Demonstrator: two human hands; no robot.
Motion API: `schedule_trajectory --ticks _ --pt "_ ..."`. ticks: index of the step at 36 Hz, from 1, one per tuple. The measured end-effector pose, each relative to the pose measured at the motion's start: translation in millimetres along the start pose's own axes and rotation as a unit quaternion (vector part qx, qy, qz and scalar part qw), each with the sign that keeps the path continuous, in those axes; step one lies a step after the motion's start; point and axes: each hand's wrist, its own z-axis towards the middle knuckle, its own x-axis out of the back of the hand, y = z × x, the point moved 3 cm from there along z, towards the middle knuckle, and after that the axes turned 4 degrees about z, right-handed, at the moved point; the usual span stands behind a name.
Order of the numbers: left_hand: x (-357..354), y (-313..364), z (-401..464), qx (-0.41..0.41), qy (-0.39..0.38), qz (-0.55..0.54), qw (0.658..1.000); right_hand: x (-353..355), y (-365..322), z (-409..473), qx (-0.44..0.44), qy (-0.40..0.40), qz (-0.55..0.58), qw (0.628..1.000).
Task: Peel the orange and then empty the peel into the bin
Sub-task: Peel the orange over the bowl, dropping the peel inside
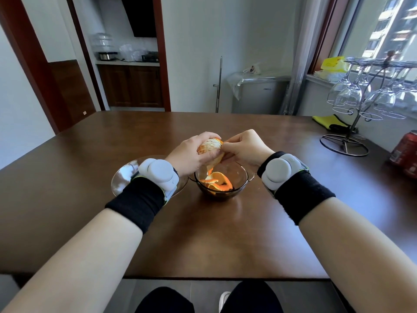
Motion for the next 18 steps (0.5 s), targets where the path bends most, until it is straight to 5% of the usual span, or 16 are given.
schedule_trajectory --ticks 18 --pt "6.9 1.2 0.4 -0.028 -0.012 -0.136 0.99 4.4 -5.2 -1.7 -0.016 -0.04 0.079 0.996"
